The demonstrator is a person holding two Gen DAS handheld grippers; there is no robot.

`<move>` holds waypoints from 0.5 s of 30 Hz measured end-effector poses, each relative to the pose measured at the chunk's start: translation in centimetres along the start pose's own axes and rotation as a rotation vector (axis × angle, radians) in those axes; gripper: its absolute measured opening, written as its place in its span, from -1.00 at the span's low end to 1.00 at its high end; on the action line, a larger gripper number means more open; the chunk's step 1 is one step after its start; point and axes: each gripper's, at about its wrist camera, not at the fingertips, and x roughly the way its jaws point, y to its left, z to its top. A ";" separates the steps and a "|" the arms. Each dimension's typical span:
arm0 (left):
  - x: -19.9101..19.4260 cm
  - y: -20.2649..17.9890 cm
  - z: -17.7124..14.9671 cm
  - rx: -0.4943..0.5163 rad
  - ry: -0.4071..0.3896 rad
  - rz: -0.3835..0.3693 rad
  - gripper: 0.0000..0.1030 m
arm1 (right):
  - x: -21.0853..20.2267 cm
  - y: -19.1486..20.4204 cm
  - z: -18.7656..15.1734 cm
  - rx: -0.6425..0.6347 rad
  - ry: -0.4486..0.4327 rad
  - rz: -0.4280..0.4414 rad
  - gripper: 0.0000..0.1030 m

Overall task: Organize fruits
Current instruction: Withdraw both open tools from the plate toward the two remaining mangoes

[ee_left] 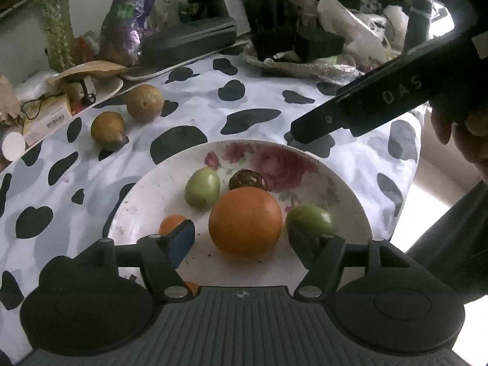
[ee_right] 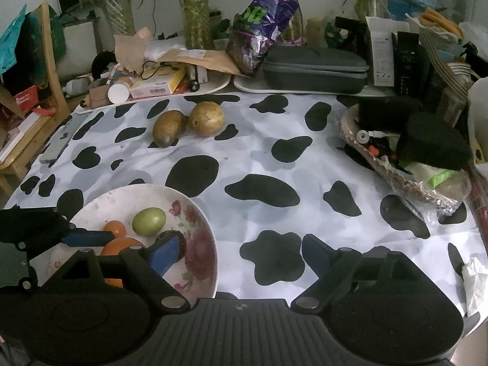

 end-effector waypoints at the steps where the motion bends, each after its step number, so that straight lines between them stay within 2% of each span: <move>1: -0.1 0.1 0.0 -0.004 -0.004 -0.001 0.30 | 0.0 0.0 0.0 0.001 -0.001 -0.001 0.71; 10: -1.8 1.1 -0.3 -0.045 -0.051 0.014 0.30 | 0.0 1.1 0.1 -0.002 -0.005 -0.005 0.74; 12: -2.2 1.2 -0.4 -0.050 -0.063 0.022 0.30 | 0.0 1.5 0.1 -0.007 -0.010 -0.006 0.86; 15: -2.7 1.7 -0.6 -0.063 -0.075 0.033 0.30 | -0.2 2.2 0.0 -0.019 -0.018 -0.006 0.89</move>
